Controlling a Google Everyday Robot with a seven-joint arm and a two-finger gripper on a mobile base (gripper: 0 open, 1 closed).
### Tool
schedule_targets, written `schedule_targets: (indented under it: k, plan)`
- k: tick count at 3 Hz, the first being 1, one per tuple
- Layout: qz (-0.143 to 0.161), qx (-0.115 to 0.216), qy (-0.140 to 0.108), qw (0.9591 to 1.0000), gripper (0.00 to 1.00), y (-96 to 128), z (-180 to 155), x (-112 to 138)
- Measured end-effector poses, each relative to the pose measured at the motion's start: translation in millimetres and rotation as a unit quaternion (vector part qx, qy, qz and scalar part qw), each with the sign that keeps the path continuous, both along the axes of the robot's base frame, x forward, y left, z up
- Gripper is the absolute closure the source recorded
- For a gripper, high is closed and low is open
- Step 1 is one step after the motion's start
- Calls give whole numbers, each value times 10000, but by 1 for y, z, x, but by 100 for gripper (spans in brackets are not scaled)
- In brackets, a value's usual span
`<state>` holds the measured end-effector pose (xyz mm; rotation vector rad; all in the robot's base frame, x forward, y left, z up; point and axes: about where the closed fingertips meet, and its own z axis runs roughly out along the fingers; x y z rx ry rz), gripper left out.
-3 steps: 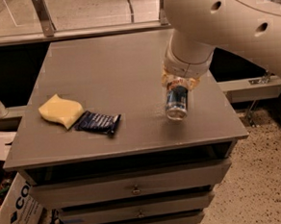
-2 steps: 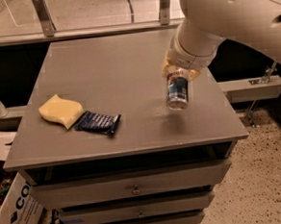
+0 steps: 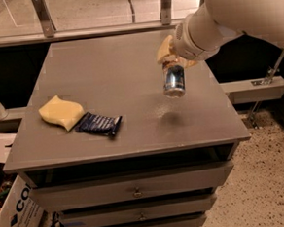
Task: Place redbull can upright
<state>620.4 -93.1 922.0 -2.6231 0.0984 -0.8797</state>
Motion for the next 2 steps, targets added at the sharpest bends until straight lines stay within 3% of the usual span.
schedule_targets:
  k: [1,2]
  plan:
    - [321,454,-539,9970,100,17,19,9]
    - [320,453,-539,9970,100,17,19,9]
